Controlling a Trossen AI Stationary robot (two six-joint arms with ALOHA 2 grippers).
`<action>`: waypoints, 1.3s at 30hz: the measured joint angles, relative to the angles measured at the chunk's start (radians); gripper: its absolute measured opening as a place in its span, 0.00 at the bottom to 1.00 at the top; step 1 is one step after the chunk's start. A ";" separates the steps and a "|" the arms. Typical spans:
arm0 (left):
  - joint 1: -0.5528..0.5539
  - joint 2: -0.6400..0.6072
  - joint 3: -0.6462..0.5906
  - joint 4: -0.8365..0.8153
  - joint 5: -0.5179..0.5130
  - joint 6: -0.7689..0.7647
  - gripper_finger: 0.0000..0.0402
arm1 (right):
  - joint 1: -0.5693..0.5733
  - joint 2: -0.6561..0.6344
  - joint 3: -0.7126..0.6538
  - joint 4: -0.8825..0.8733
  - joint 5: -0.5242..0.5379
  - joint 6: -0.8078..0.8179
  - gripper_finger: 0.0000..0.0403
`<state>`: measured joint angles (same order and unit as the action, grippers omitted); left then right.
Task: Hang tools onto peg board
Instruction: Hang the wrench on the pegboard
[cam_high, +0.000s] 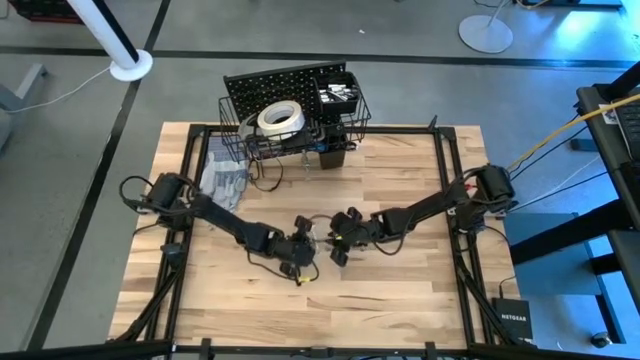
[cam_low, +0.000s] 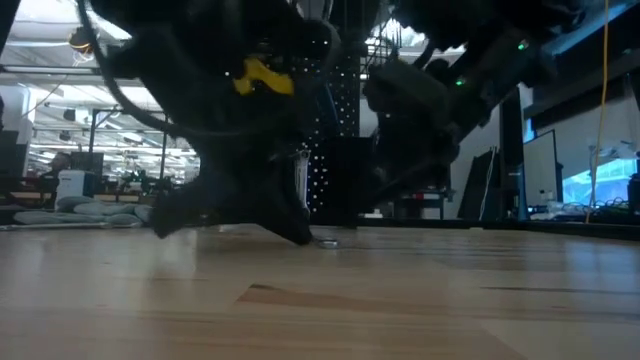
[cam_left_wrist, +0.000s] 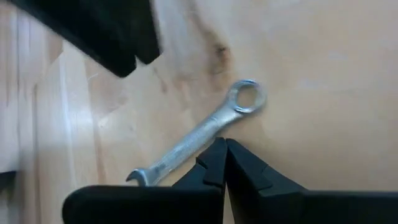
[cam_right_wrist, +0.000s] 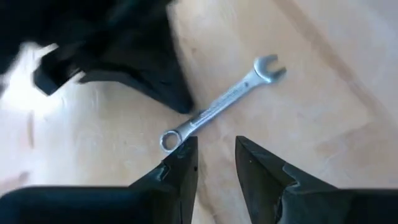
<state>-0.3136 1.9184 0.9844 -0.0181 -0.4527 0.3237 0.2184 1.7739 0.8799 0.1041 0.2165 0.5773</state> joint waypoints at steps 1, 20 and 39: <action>-0.011 -0.004 0.000 -0.007 -0.003 0.002 0.00 | -0.011 0.002 0.000 -0.001 -0.029 0.036 0.27; -0.025 -0.088 -0.185 0.213 -0.021 -1.272 0.22 | -0.062 0.127 0.001 0.163 -0.124 0.112 0.27; 0.064 -0.031 -0.208 0.361 -0.007 -1.870 0.25 | -0.062 0.127 0.002 0.157 -0.148 0.043 0.27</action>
<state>-0.2495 1.8875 0.7761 0.3430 -0.4598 -1.5461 0.1566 1.9011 0.8814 0.2611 0.0681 0.6201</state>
